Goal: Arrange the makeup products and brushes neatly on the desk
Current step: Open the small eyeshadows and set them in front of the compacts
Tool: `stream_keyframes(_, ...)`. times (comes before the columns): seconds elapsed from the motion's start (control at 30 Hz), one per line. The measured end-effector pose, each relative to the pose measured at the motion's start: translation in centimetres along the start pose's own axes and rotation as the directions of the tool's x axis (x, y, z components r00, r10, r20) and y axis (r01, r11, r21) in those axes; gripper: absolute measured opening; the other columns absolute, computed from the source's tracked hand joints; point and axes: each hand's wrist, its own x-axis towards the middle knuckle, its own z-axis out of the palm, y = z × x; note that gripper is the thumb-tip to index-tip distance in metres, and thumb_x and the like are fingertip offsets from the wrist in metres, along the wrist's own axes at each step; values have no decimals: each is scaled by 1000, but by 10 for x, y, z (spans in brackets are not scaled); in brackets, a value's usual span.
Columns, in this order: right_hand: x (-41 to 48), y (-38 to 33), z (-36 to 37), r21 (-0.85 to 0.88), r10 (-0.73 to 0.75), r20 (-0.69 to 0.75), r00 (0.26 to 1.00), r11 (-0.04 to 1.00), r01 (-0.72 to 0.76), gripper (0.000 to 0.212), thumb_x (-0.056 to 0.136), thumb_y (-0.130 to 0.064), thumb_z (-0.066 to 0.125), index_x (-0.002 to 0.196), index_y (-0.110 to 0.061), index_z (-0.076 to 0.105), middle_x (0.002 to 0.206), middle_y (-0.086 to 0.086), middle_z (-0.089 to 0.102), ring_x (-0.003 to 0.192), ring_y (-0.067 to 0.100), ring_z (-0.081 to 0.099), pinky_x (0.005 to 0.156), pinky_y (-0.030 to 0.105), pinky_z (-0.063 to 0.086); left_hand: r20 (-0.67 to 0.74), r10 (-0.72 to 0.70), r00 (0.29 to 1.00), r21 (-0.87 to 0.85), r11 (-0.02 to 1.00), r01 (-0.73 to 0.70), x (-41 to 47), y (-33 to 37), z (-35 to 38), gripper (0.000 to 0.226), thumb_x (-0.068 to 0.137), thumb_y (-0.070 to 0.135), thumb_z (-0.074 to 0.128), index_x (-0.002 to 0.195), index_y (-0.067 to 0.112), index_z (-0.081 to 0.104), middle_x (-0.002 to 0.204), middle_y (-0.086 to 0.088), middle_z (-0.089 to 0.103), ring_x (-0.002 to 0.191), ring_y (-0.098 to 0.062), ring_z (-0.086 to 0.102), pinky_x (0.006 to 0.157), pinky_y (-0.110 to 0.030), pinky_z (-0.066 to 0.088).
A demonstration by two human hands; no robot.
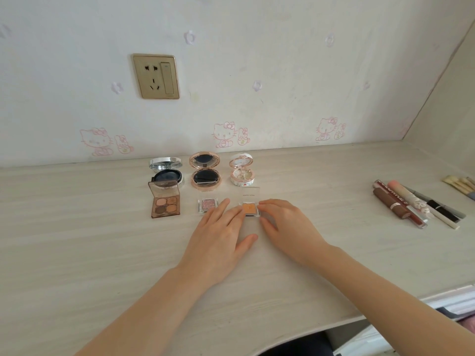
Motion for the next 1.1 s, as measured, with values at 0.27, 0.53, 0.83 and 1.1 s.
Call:
stream_keyframes(0.27,8,4,3,-31,-9,-13,1000,999,8,34,96,-19,50,128,-14,58,131,-1,57,128,18,43,104,24,35,11,-13,1000,-22,1000,14,2,-2,4,69,94,60,24,151,21,21,158,13,17,146,-9,-5,119,-27,2)
stream_keyframes(0.53,9,3,6,-67,-26,-24,999,997,25,36,97,-19,46,132,-13,55,131,1,55,124,19,46,102,23,34,37,-34,999,-23,999,35,3,-4,8,75,92,64,22,153,21,14,159,12,10,146,-10,-11,120,-32,3)
stream_keyframes(0.83,7,3,6,-47,-36,-13,999,998,35,37,96,-18,47,133,-12,53,132,2,54,124,19,46,103,23,34,9,-27,1000,-38,999,27,3,-3,8,71,94,61,25,152,21,16,159,12,13,146,-9,-8,119,-28,2)
stream_keyframes(1.1,-1,9,-6,-25,-5,24,1000,1000,5,43,96,-18,48,138,-8,44,137,6,49,131,21,40,107,21,27,-85,48,995,-16,999,-49,-1,5,-3,53,96,47,40,139,17,45,145,7,42,144,-14,19,115,-28,19)
